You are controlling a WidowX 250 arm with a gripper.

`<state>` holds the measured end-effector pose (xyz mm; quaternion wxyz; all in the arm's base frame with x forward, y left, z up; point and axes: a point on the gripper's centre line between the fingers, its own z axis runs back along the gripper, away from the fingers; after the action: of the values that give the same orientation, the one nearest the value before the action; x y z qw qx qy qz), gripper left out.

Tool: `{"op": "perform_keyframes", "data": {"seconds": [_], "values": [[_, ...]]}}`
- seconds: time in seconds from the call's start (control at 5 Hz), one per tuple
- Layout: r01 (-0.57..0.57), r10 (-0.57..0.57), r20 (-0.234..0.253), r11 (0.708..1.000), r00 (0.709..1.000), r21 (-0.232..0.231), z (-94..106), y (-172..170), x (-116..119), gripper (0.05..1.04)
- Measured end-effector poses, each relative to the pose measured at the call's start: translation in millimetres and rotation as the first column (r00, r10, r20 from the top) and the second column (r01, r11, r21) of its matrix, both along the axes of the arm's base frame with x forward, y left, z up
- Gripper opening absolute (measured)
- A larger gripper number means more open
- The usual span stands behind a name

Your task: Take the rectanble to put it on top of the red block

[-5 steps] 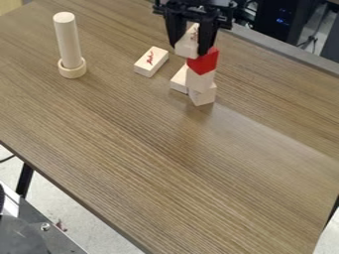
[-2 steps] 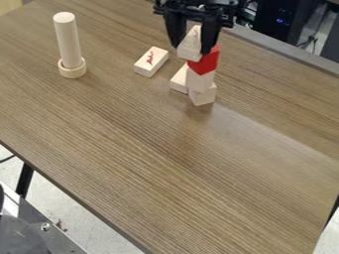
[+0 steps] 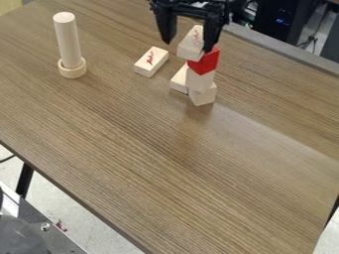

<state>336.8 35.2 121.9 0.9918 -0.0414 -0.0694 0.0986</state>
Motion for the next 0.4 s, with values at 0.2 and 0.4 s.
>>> {"op": "perform_keyframes", "data": {"seconds": [0.2, 0.4], "values": [[-0.028, 0.029, 0.011, 0.999, 1.000, -0.035, 10.3, 5.3, 3.4, 1.001], [-0.064, 0.070, 0.037, 0.987, 0.997, -0.146, 39.7, 19.7, 2.7, 1.000]]}}
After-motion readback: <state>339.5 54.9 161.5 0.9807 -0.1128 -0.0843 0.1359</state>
